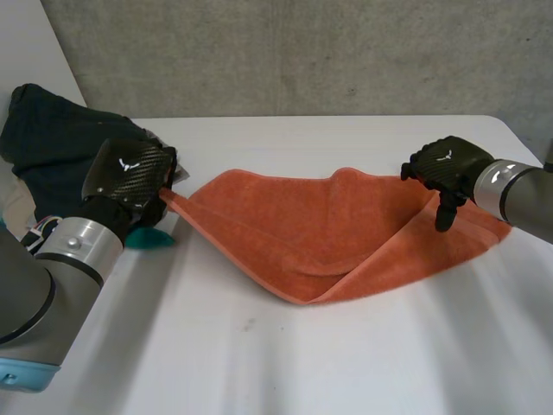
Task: Fold the laundry.
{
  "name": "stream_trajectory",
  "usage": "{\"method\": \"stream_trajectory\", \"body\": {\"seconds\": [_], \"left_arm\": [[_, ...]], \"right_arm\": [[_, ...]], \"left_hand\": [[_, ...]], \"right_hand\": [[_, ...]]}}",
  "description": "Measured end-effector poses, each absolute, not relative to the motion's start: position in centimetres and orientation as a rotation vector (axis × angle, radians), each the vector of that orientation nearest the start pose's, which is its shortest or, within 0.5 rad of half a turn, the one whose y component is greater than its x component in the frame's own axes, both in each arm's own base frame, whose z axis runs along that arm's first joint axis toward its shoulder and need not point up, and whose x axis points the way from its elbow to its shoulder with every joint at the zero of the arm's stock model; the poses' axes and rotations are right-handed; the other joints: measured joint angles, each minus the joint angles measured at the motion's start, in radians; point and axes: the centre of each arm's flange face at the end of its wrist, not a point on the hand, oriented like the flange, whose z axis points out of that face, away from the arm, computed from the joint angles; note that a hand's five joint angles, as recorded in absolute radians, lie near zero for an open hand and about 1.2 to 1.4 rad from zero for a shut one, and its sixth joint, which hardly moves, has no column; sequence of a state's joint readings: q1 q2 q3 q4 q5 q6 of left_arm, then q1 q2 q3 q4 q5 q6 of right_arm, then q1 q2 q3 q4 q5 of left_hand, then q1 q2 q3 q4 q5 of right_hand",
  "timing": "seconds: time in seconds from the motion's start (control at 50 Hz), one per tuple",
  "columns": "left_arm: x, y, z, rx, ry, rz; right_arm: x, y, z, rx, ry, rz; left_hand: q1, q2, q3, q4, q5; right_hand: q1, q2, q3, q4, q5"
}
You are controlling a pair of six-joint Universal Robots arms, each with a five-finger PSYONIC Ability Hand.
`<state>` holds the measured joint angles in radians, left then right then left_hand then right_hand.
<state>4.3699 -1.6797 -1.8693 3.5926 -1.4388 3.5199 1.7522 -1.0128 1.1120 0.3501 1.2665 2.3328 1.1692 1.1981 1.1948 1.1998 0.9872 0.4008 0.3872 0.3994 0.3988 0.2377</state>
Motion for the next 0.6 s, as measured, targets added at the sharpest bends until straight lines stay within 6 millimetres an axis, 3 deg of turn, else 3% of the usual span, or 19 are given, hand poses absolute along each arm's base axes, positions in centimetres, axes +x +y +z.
{"method": "stream_trajectory", "body": {"seconds": [0.24,0.5,0.56,0.58,0.6], "left_arm": [[-23.8,-25.3,24.1,0.892,1.971,-2.354],[-23.7,-25.2,25.0,0.871,1.952,-2.387],[-23.6,-25.3,25.0,0.868,1.952,-2.387],[-23.5,-25.3,25.1,0.862,1.951,-2.385],[-23.5,-25.3,25.1,0.86,1.951,-2.385]], "right_arm": [[21.6,-40.3,16.7,-1.796,2.245,-1.763],[21.6,-43.6,12.4,-1.877,2.189,-1.857],[21.5,-44.0,11.9,-1.875,2.187,-1.874],[21.4,-44.5,11.5,-1.874,2.187,-1.897],[21.3,-44.8,11.4,-1.873,2.188,-1.911]], "left_hand": [[0.0,0.0,0.0,0.0,0.0],[0.0,0.0,0.0,0.0,0.0],[0.0,0.0,0.0,0.0,0.0],[0.0,0.0,0.0,0.0,0.0],[0.0,0.0,0.0,0.0,0.0]], "right_hand": [[0.096,0.109,0.098,0.103,0.095],[0.129,0.144,0.134,0.136,0.125],[0.21,0.216,0.205,0.205,0.192],[0.52,0.546,0.524,0.525,0.488],[0.629,0.657,0.634,0.634,0.612]]}}
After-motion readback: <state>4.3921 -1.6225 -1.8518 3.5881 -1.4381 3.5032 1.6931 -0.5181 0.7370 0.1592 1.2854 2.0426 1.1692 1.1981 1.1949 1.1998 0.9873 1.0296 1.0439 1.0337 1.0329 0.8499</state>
